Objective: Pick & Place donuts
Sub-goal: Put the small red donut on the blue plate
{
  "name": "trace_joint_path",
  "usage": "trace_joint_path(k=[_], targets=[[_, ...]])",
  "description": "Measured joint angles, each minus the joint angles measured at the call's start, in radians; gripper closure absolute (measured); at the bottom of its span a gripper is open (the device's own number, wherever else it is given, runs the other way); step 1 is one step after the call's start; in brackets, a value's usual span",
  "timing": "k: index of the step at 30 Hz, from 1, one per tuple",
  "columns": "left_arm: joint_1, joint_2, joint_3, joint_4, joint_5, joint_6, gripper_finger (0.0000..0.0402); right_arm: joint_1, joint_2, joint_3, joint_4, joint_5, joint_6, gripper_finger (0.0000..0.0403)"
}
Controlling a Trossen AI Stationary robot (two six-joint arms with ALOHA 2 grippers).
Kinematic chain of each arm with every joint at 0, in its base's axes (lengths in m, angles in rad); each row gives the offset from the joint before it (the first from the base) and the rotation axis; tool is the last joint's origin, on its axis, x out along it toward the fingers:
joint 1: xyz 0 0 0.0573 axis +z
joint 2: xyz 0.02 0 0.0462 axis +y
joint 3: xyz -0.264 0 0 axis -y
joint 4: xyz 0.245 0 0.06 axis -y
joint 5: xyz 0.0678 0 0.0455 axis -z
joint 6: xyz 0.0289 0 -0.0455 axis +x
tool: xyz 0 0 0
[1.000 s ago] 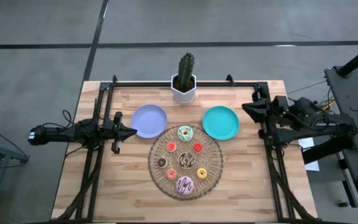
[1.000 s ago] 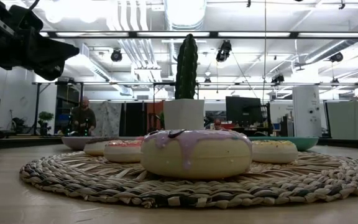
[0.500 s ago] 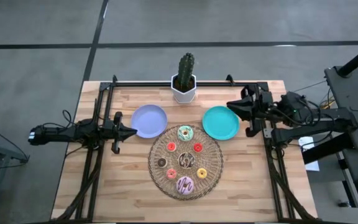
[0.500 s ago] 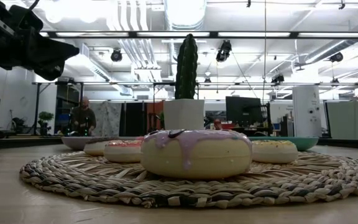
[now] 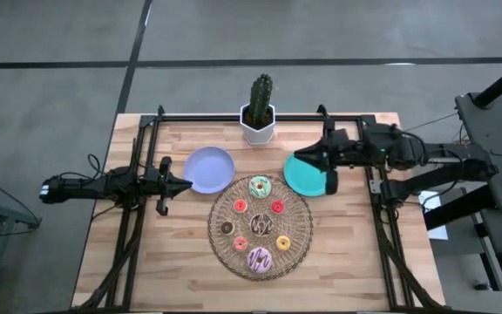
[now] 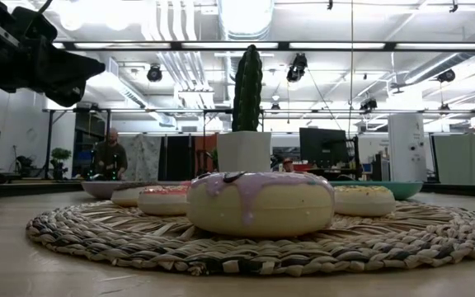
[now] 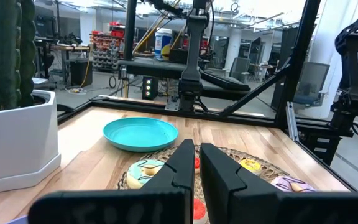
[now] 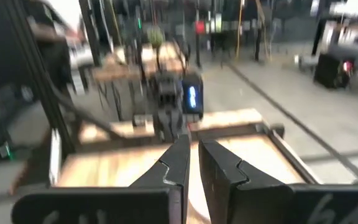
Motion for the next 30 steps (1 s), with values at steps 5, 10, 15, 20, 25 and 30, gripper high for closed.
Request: trace_joint_path(k=[5, 10, 15, 20, 25, 30], targets=[[0.000, 0.000, 0.000, 0.000, 0.000, 0.000, 0.0402, 0.000, 0.090, 0.126, -0.208, 0.000, -0.062, 0.0374], [0.000, 0.000, 0.000, 0.000, 0.000, 0.000, 0.0402, 0.000, 0.169, 0.202, -0.288, 0.000, -0.084, 0.0374], [0.000, 0.000, 0.000, 0.000, 0.000, 0.000, 0.0402, 0.000, 0.231, 0.249, -0.312, 0.001, -0.084, 0.0374], [0.000, 0.000, 0.000, 0.000, 0.000, 0.000, 0.0402, 0.000, 0.268, 0.249, -0.318, 0.000, -0.083, 0.0374], [0.000, 0.000, 0.000, 0.000, 0.000, 0.000, 0.0402, 0.000, 0.302, 0.239, -0.368, 0.000, -0.084, 0.0374], [0.000, 0.000, 0.000, 0.000, 0.000, 0.000, 0.0402, 0.000, 0.340, 0.238, -0.447, 0.000, -0.084, 0.0374]])
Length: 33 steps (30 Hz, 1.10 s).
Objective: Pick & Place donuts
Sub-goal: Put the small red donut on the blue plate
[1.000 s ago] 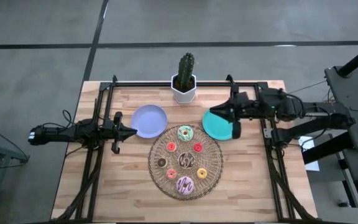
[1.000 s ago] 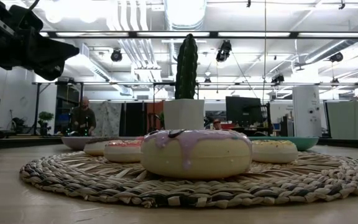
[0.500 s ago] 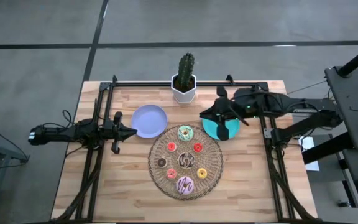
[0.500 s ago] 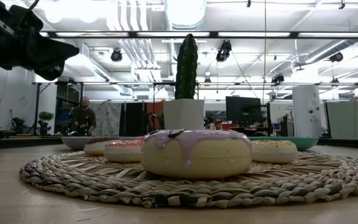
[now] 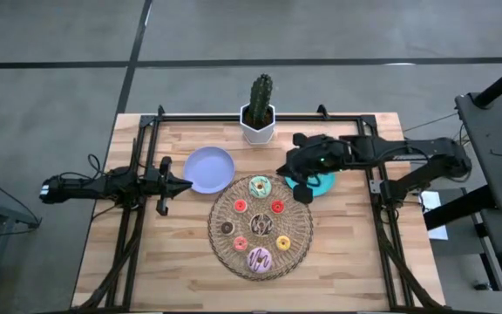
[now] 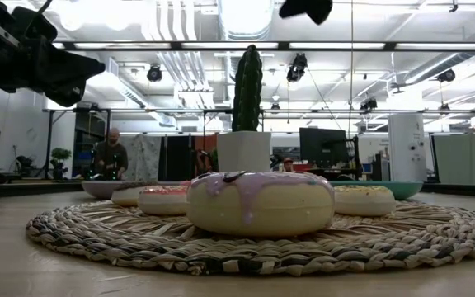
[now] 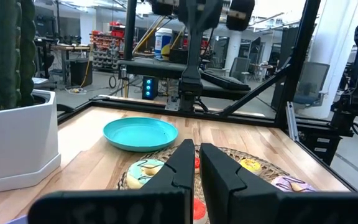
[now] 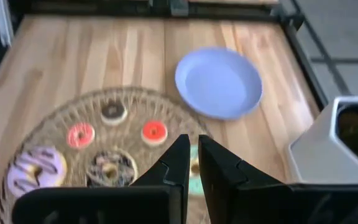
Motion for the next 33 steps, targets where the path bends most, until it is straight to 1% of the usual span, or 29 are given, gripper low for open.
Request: trace_joint_path(k=[4, 11, 16, 24, 33], targets=[[0.000, 0.000, 0.000, 0.000, 0.000, 0.000, 0.0402, 0.000, 0.019, -0.003, -0.043, 0.000, -0.018, 0.0374], [0.000, 0.000, 0.000, 0.000, 0.000, 0.000, 0.0402, 0.000, 0.026, -0.019, -0.088, 0.000, -0.146, 0.0374], [0.000, 0.000, 0.000, 0.000, 0.000, 0.000, 0.0402, 0.000, 0.059, -0.019, -0.124, -0.001, -0.196, 0.0374], [0.000, 0.000, 0.000, 0.000, 0.000, 0.000, 0.0402, 0.000, 0.130, 0.006, -0.123, -0.001, -0.147, 0.0374], [0.000, 0.000, 0.000, 0.000, 0.000, 0.000, 0.0402, 0.006, 0.221, 0.061, -0.148, -0.006, -0.135, 0.0374]])
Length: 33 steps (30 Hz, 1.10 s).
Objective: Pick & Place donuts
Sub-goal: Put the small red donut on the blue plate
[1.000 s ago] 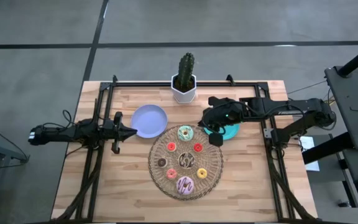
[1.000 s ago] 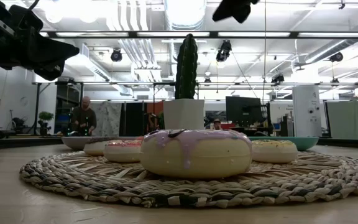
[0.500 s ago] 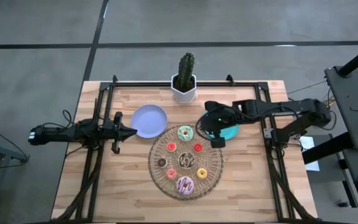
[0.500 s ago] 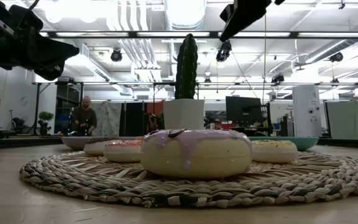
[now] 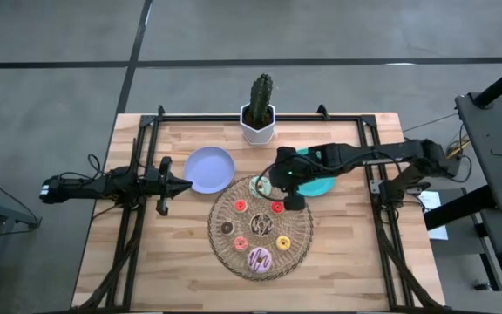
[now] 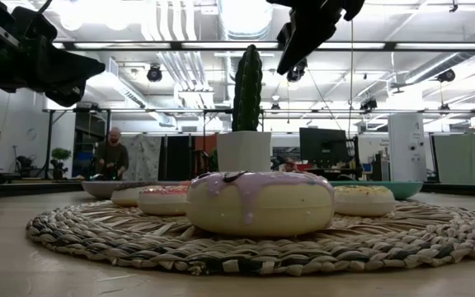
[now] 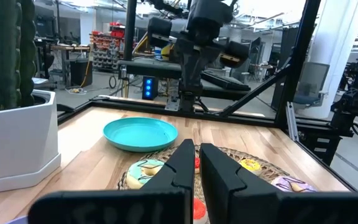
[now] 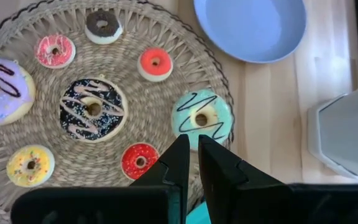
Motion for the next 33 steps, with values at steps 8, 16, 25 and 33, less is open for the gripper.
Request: trace_joint_path(k=[8, 16, 25, 33], targets=[[0.000, 0.000, 0.000, 0.000, 0.000, 0.000, 0.0402, 0.004, 0.047, 0.024, -0.030, -0.069, -0.022, 0.0374], [0.000, 0.000, 0.000, 0.000, 0.000, 0.000, 0.0402, 0.005, 0.047, 0.001, -0.071, -0.088, -0.078, 0.0373], [0.000, 0.000, 0.000, 0.000, 0.000, 0.000, 0.0402, 0.007, 0.047, -0.015, -0.080, -0.109, -0.100, 0.0295], [0.000, 0.000, 0.000, 0.000, 0.000, 0.000, 0.0402, 0.025, 0.047, -0.025, -0.078, -0.101, -0.067, 0.0183]])
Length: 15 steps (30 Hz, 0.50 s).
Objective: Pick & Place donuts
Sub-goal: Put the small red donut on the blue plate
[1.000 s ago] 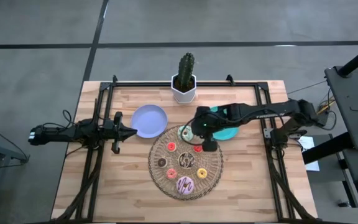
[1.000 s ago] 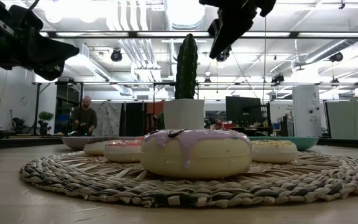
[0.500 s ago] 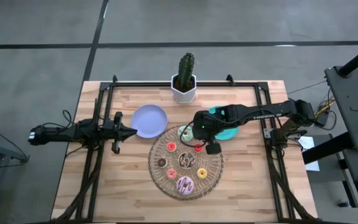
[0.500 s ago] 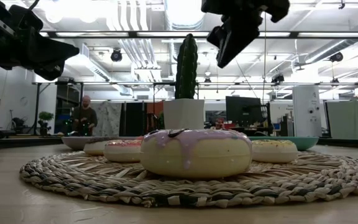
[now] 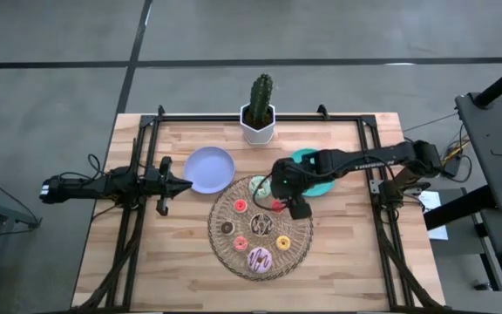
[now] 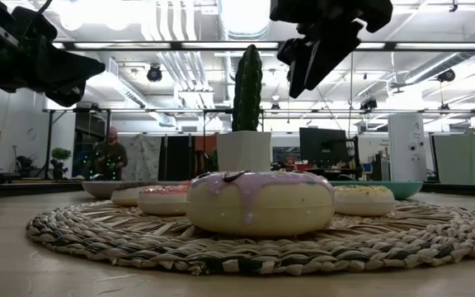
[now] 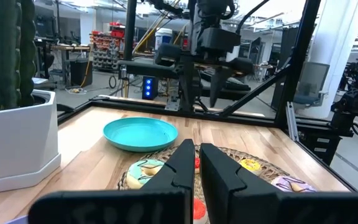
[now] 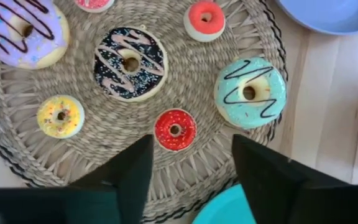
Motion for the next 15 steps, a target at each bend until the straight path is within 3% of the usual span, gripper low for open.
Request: trace_joint_path(k=[7, 15], targets=[[0.000, 0.000, 0.000, 0.000, 0.000, 0.000, 0.0402, 0.032, 0.011, 0.000, 0.001, 0.004, 0.028, 0.0121], [0.000, 0.000, 0.000, 0.000, 0.000, 0.000, 0.0402, 0.044, 0.075, 0.020, 0.004, 0.004, 0.049, 0.0089]])
